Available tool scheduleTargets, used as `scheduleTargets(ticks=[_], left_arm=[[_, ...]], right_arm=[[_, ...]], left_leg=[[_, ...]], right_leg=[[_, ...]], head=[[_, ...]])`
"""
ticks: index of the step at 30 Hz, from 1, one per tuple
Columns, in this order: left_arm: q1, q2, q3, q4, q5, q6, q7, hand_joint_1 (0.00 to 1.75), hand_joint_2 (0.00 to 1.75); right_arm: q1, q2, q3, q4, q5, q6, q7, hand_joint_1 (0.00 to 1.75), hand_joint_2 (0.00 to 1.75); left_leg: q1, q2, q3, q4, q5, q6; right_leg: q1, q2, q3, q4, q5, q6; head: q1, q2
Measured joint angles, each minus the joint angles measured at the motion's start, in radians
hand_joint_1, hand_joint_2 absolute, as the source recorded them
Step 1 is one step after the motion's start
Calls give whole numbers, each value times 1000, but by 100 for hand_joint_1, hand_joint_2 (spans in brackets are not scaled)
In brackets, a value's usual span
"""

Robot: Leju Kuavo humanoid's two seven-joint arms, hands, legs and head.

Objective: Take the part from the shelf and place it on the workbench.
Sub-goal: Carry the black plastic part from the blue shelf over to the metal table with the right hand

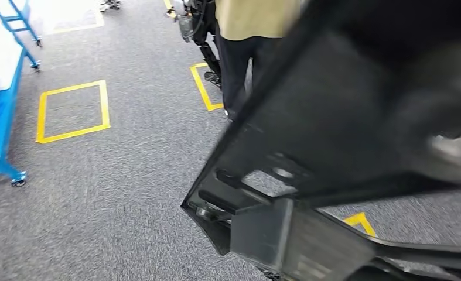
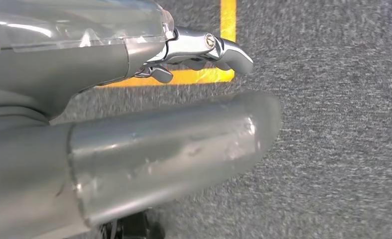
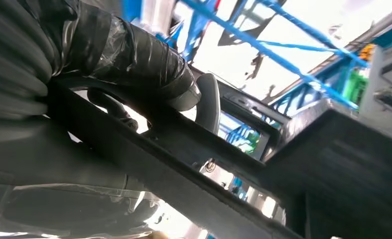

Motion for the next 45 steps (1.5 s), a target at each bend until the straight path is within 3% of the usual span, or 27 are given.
scheduleTargets(ticks=[1,3,5,6,8,10,12,13,14,15,17,19,21,23,25,26,28,30,31,32,33,35,37,39,41,43,45], left_arm=[[-2,0,0,0,-10,6,2,0,0],[-6,-1,-1,0,-24,11,6,0,0],[-7,-2,-2,0,-30,4,8,0,0],[-7,-3,-2,0,-32,-1,8,0,0],[-9,-4,-2,0,-37,-6,8,0,0],[-12,-4,-2,0,-39,-9,8,0,0],[-11,-4,-3,0,-41,-9,8,0,0],[-9,-4,-3,0,-41,-9,8,0,0],[-7,-3,-3,0,-41,-9,8,0,0],[-5,-3,-3,0,-41,-10,8,0,0],[-3,-3,-3,0,-41,-12,6,0,0],[-4,-1,-3,0,-42,-12,-1,0,0],[-4,-1,-3,0,-44,-8,-14,0,0],[-7,-1,-3,0,-43,-14,-25,0,0],[-9,-2,-1,0,-39,-45,-27,0,0],[-8,-2,0,0,-37,-61,-27,0,0],[-1,-2,2,0,-37,-76,-27,0,0],[3,-3,2,0,-38,-75,-24,0,0],[3,-5,3,0,-38,-72,-20,0,0],[3,-7,5,0,-38,-68,-14,0,0],[3,-11,6,0,-39,-64,-8,0,0],[3,-18,10,0,-42,-57,2,0,0],[3,-25,11,0,-44,-52,7,0,0],[1,-30,14,0,-45,-50,8,0,0],[-1,-34,16,0,-45,-49,8,0,0],[1,-36,17,0,-45,-49,9,0,0],[5,-36,18,0,-45,-48,10,0,0]], right_arm=[[-4,0,6,1,7,-6,2,175,175],[-14,0,16,3,10,-14,3,175,175],[-25,0,24,5,5,-23,3,175,175],[-29,0,28,6,2,-27,3,175,175],[-32,0,34,6,-3,-33,3,175,175],[-36,0,39,6,-6,-34,3,175,175],[-40,0,43,7,-11,-36,4,175,175],[-40,0,44,7,-17,-38,5,175,175],[-39,0,46,8,-23,-41,7,175,175],[-36,1,47,9,-29,-45,9,175,175],[-33,1,49,12,-36,-47,13,175,175],[-31,1,51,17,-35,-41,18,175,175],[-31,2,55,25,-32,-34,27,175,175],[-28,2,57,33,-26,-33,35,175,175],[-21,2,57,41,-21,-35,44,175,175],[-17,2,57,44,-20,-36,48,175,175],[-6,2,57,50,-19,-39,50,175,175],[9,1,57,53,-19,-43,50,175,175],[17,1,57,54,-20,-46,50,175,175],[23,1,57,54,-21,-49,50,175,175],[28,1,57,53,-22,-51,50,175,175],[34,2,57,50,-27,-52,49,175,175],[40,3,57,47,-31,-53,47,175,175],[46,5,57,43,-32,-53,47,175,175],[48,9,57,40,-33,-53,46,175,175],[49,12,57,40,-35,-53,45,175,175],[51,14,57,40,-36,-53,46,175,175]], left_leg=[[0,9,2,0,-2,-1],[-1,24,9,0,-7,-4],[-5,38,13,1,-12,-12],[-6,46,14,-1,-14,-16],[-7,60,19,-3,-19,-25],[-5,35,11,27,-46,-31],[-2,-10,-39,136,-105,-35],[-1,-21,-75,206,-134,-36],[-1,-26,-105,260,-148,-38],[-1,-27,-121,281,-142,-39],[1,-31,-97,209,-76,-40],[5,-64,-44,81,-16,-39],[5,-90,-20,23,-3,-34],[3,-80,-19,17,0,-23],[4,-64,-15,9,5,-10],[5,-54,-13,5,7,-5],[2,-34,-12,4,5,2],[1,-15,-11,5,2,3],[0,-6,-9,5,0,3],[0,2,-5,5,-3,2],[0,10,0,4,-6,0],[-4,24,8,5,-13,-6],[-7,40,12,2,-17,-13],[-7,49,20,0,-23,-22],[-6,22,6,44,-55,-29],[-3,-15,-53,165,-116,-33],[-2,-25,-110,269,-145,-38]], right_leg=[[0,-4,16,-32,26,-1],[5,-36,86,-164,90,-10],[18,-71,130,-256,113,-21],[24,-76,133,-268,109,-24],[23,-58,134,-277,112,-32],[16,-39,142,-289,117,-45],[13,-21,146,-294,119,-54],[13,-11,146,-293,118,-57],[13,1,147,-292,117,-57],[13,12,147,-290,116,-58],[12,35,149,-284,113,-54],[11,55,146,-272,106,-46],[9,72,137,-263,105,-34],[7,85,131,-264,107,-23],[8,61,121,-241,90,-13],[8,40,104,-204,66,-9],[5,8,45,-80,4,0],[2,1,1,6,-19,4],[2,-1,5,-3,-2,4],[3,-5,30,-52,31,1],[5,-18,67,-125,68,-4],[17,-49,127,-243,107,-16],[27,-56,139,-271,106,-24],[22,-39,145,-283,110,-32],[15,-25,158,-301,117,-45],[12,-10,162,-306,118,-52],[12,10,162,-302,117,-53]], head=[[0,0],[0,0],[0,0],[0,0],[0,0],[0,0],[0,0],[0,0],[0,0],[0,0],[0,0],[0,0],[0,0],[0,0],[0,0],[0,0],[0,0],[0,0],[0,0],[0,0],[0,0],[0,0],[0,0],[0,0],[0,0],[0,0],[0,0]])
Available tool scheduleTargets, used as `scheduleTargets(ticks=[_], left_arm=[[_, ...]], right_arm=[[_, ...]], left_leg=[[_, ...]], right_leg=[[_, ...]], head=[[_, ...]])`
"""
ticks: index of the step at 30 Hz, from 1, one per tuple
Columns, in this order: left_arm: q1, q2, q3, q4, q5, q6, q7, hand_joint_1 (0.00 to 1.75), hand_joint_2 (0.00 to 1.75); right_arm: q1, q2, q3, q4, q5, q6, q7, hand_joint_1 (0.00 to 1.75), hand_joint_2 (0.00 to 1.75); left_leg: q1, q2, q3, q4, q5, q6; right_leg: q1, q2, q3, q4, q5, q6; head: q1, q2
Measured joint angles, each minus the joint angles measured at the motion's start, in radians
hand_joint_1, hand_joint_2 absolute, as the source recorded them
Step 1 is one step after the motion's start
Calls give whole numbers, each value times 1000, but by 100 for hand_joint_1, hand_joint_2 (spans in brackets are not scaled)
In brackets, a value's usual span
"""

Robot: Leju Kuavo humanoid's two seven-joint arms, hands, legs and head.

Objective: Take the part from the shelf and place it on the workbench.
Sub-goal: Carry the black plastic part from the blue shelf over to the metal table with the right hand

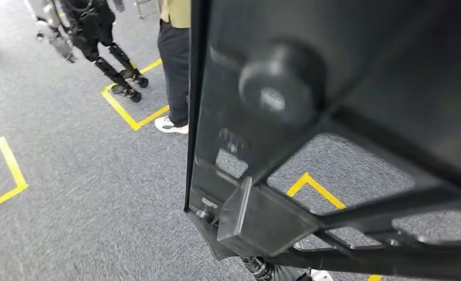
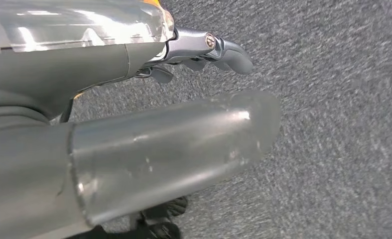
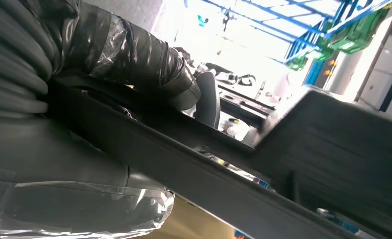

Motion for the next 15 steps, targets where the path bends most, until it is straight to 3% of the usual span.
scheduleTargets(ticks=[1,2,4,6,8,9,11,13,15], left_arm=[[1,0,0,0,0,0,0,0,0],[2,0,0,0,0,0,0,0,0],[1,-1,0,0,0,0,0,0,0],[0,-1,0,0,0,0,0,0,0],[-1,-2,0,0,0,1,1,0,0],[-1,-2,0,0,-1,1,1,0,0],[-3,-4,1,0,-2,4,0,0,0],[-1,-4,1,0,-4,7,0,0,0],[1,-4,3,0,-7,9,0,0,0]], right_arm=[[1,0,0,0,0,0,0,175,175],[1,0,0,0,0,0,0,175,175],[2,2,0,0,0,0,0,175,175],[3,3,0,0,-2,0,0,175,175],[4,4,0,0,-8,0,0,175,175],[4,5,0,0,-11,0,0,175,175],[2,6,0,0,-20,0,0,175,175],[-1,7,1,0,-32,0,-2,175,175],[-2,8,2,0,-52,4,-5,175,175]], left_leg=[[1,-1,-7,3,15,-1],[2,-3,7,-36,49,-2],[6,-25,63,-167,117,-4],[7,-48,96,-243,138,1],[4,-45,98,-248,137,13],[4,-38,98,-251,140,20],[6,-23,100,-258,146,31],[5,-6,100,-260,146,37],[4,14,100,-260,144,39]], right_leg=[[-1,10,0,3,-2,1],[-2,21,0,8,-4,3],[-4,40,-3,24,-13,12],[-4,56,-12,36,-18,23],[-5,69,-19,37,-14,34],[-6,68,-20,38,-14,39],[-6,38,-38,76,-41,48],[-7,0,-89,186,-101,57],[-10,-9,-143,297,-140,62]], head=[[0,0],[0,0],[0,0],[0,0],[0,0],[0,0],[0,0],[0,0],[0,0]])
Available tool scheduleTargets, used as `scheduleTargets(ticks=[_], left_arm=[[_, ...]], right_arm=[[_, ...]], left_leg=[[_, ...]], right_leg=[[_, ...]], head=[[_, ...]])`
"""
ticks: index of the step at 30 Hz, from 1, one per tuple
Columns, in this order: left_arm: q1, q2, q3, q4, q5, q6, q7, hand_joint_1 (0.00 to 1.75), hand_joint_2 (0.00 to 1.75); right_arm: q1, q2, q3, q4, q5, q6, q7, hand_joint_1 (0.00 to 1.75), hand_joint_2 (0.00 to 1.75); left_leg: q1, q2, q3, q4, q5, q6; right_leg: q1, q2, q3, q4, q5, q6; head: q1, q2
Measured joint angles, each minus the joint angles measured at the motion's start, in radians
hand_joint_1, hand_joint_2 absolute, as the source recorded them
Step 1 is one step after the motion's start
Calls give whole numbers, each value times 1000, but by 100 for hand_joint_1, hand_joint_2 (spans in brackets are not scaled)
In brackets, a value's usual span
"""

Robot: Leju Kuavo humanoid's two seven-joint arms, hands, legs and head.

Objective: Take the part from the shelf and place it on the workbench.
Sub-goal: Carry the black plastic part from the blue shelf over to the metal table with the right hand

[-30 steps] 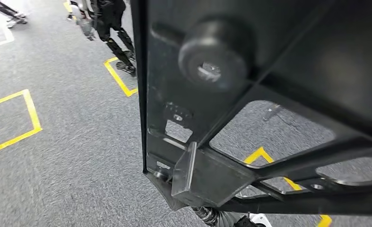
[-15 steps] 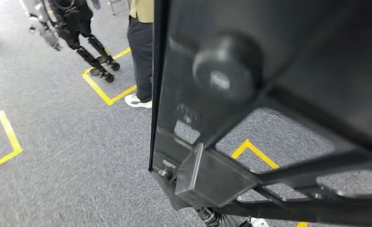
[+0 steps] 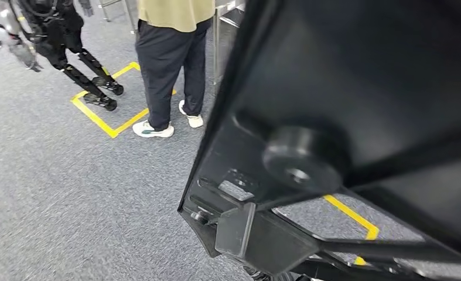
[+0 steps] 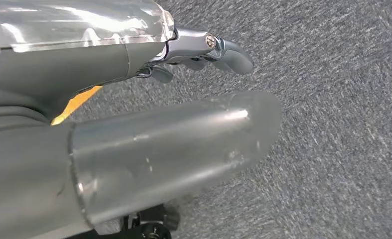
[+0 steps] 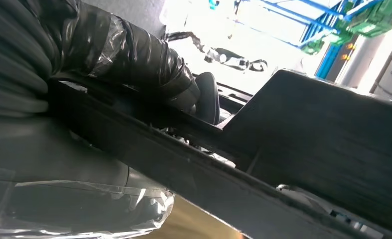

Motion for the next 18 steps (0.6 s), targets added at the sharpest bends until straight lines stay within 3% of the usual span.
scheduleTargets(ticks=[1,2,3,5,7,9,11,13,15,16,17,18], left_arm=[[0,0,1,0,-2,1,0,0,0],[-1,0,2,0,-4,2,0,0,0],[-2,0,3,0,-5,2,0,0,0],[-3,-1,3,0,-8,3,0,0,0],[-3,-3,4,0,-11,6,0,0,0],[-5,-4,4,0,-14,9,0,0,0],[-8,-6,4,0,-17,10,1,0,0],[-8,-8,4,0,-21,11,2,0,0],[-5,-9,5,0,-24,14,4,0,0],[-4,-9,5,0,-25,15,5,0,0],[-3,-10,5,0,-26,17,6,0,0],[-3,-10,5,0,-27,18,6,0,0]], right_arm=[[0,1,0,0,-9,2,-1,175,175],[-1,3,1,0,-17,5,-1,175,175],[-3,4,1,0,-22,5,-2,175,175],[-10,8,2,-4,-29,6,-2,175,175],[-17,12,2,-11,-36,6,-4,175,175],[-19,15,3,-16,-45,9,-5,175,175],[-21,20,6,-19,-54,16,-4,175,175],[-25,27,11,-19,-64,20,-3,175,175],[-25,30,14,-19,-78,19,-3,175,175],[-24,31,15,-19,-87,19,-4,175,175],[-23,32,15,-19,-95,18,-4,175,175],[-23,34,15,-19,-104,17,-5,175,175]], left_leg=[[0,9,1,0,-1,0],[0,18,4,0,-3,0],[-1,26,7,0,-5,-1],[-4,41,14,0,-10,-6],[-6,56,17,-2,-13,-13],[-7,71,21,-5,-17,-22],[-7,46,16,20,-40,-30],[-5,1,-29,123,-97,-35],[-4,-15,-92,244,-143,-40],[-3,-15,-108,266,-139,-42],[-2,-16,-105,251,-115,-44],[0,-21,-84,196,-75,-45]], right_leg=[[0,-2,-7,12,7,0],[0,-6,6,-14,31,-2],[2,-13,37,-76,69,-6],[13,-53,105,-211,119,-22],[26,-74,128,-266,128,-34],[23,-54,128,-275,132,-41],[15,-36,137,-292,141,-51],[11,-18,144,-302,145,-58],[11,3,143,-300,145,-61],[11,15,143,-297,144,-61],[10,27,143,-293,142,-60],[9,39,143,-287,139,-57]], head=[[0,0],[0,0],[0,0],[0,0],[0,0],[0,0],[0,0],[0,0],[0,0],[0,0],[0,0],[0,0]])
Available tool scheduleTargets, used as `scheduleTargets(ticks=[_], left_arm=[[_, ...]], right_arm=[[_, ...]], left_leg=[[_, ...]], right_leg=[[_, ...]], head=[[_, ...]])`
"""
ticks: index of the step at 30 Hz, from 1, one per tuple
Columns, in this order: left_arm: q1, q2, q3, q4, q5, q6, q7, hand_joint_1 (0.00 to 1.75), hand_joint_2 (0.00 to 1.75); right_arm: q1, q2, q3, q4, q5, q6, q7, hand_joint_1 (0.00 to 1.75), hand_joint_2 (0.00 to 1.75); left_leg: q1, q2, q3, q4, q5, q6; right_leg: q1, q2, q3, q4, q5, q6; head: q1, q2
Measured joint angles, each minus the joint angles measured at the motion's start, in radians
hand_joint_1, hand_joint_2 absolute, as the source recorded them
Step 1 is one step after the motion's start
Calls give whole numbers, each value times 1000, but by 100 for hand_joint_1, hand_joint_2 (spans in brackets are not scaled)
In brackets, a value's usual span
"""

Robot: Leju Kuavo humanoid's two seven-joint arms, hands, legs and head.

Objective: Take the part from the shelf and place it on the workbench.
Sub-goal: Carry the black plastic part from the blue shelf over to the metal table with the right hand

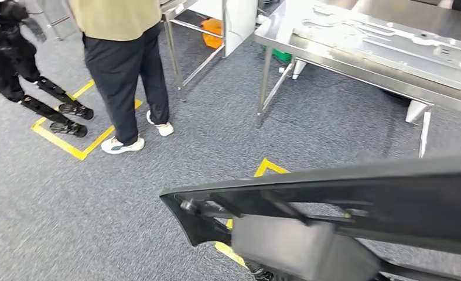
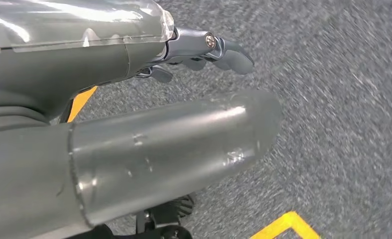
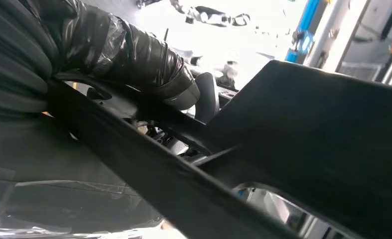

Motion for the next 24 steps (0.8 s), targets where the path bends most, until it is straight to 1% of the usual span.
scheduleTargets(ticks=[1,2,3,4,5,6,7,8,9,10,11,12,13,14,15,16,17,18,19,20,21,22,23,24], left_arm=[[0,0,0,0,-1,1,0,0,0],[0,0,1,0,-3,3,1,0,0],[0,-1,2,0,-5,5,1,0,0],[0,-1,4,0,-7,6,2,0,0],[0,-1,5,0,-8,8,3,0,0],[-1,-2,6,0,-9,9,3,0,0],[-3,-3,8,0,-11,9,3,0,0],[-4,-4,8,0,-13,9,2,0,0],[-4,-5,9,0,-15,9,2,0,0],[-3,-5,10,0,-16,9,1,0,0],[-2,-5,11,0,-17,9,1,0,0],[0,-5,12,0,-18,9,1,0,0],[0,-5,14,0,-18,10,1,0,0],[0,-5,15,0,-18,10,1,0,0],[-1,-6,16,0,-18,10,1,0,0],[-1,-6,16,0,-18,10,1,0,0],[-2,-6,17,0,-18,10,1,0,0],[-3,-7,17,0,-18,10,1,0,0],[-4,-7,17,0,-19,12,1,0,0],[-5,-8,17,0,-20,14,1,0,0],[-6,-8,17,0,-21,16,2,0,0],[-7,-8,17,0,-22,18,2,0,0],[-9,-9,17,0,-23,20,2,0,0],[-9,-9,17,0,-24,21,3,0,0]], right_arm=[[0,3,0,0,-9,1,0,175,175],[-2,6,0,0,-18,3,0,175,175],[-4,10,0,0,-27,5,0,175,175],[-6,12,0,0,-35,8,-2,175,175],[-8,15,0,0,-42,10,-4,175,175],[-9,17,-1,0,-48,12,-6,175,175],[-10,18,-1,-1,-52,12,-9,175,175],[-11,19,-1,-2,-54,12,-11,175,175],[-13,20,-1,-3,-55,13,-12,175,175],[-14,20,-1,-4,-56,15,-13,175,175],[-15,21,-2,-5,-57,16,-14,175,175],[-15,21,-2,-5,-57,17,-14,175,175],[-15,21,-2,-5,-57,18,-14,175,175],[-15,21,-2,-5,-57,18,-14,175,175],[-15,21,-2,-5,-57,18,-14,175,175],[-15,21,-2,-5,-57,18,-14,175,175],[-16,21,-2,-5,-57,18,-14,175,175],[-16,21,-2,-5,-57,19,-13,175,175],[-17,21,-2,-5,-57,20,-12,175,175],[-18,21,-2,-5,-57,23,-9,175,175],[-18,21,-2,-4,-57,26,-7,175,175],[-18,21,-1,-4,-57,30,-5,175,175],[-20,22,-1,-3,-57,32,-4,175,175],[-22,23,-1,-3,-57,34,-3,175,175]], left_leg=[[3,-15,29,-67,35,-1],[5,-32,54,-127,59,0],[6,-46,70,-166,70,3],[5,-55,76,-181,69,8],[3,-51,76,-184,69,13],[4,-43,77,-186,72,20],[5,-35,79,-190,76,26],[7,-26,80,-195,79,33],[8,-16,82,-200,81,38],[8,-5,82,-201,81,42],[7,6,82,-201,80,44],[7,18,82,-201,79,45],[7,30,83,-201,77,44],[7,40,85,-201,75,43],[7,50,89,-201,73,41],[7,58,94,-201,70,38],[5,66,98,-201,66,34],[4,72,101,-201,63,30],[2,79,104,-201,61,25],[1,87,106,-203,59,20],[1,95,111,-206,58,14],[2,94,114,-205,54,8],[3,81,113,-193,42,3],[5,61,100,-160,20,0]], right_leg=[[-2,11,-1,7,-4,4],[-2,21,-5,17,-9,9],[-2,31,-11,24,-11,14],[-3,40,-16,28,-11,20],[-3,49,-21,28,-9,27],[-4,56,-24,26,-7,32],[-4,49,-26,29,-10,37],[-3,31,-33,47,-22,43],[-3,8,-51,84,-45,48],[-4,-18,-77,141,-77,54],[-7,-32,-112,210,-109,59],[-10,-38,-143,270,-129,62],[-13,-41,-159,300,-132,65],[-15,-44,-157,294,-116,66],[-16,-50,-132,244,-82,66],[-15,-65,-94,169,-46,63],[-10,-85,-58,101,-21,58],[-5,-99,-32,49,-5,51],[0,-108,-22,23,-2,45],[5,-105,-22,21,-5,39],[6,-93,-23,18,-4,34],[4,-84,-19,11,-1,28],[1,-74,-13,4,2,20],[-3,-65,-8,-4,6,13]], head=[[0,0],[0,0],[0,0],[0,0],[0,0],[0,0],[0,0],[0,0],[0,0],[0,0],[0,0],[0,0],[0,0],[0,0],[0,0],[0,0],[0,0],[0,0],[0,0],[0,0],[0,0],[0,0],[0,0],[0,0]])
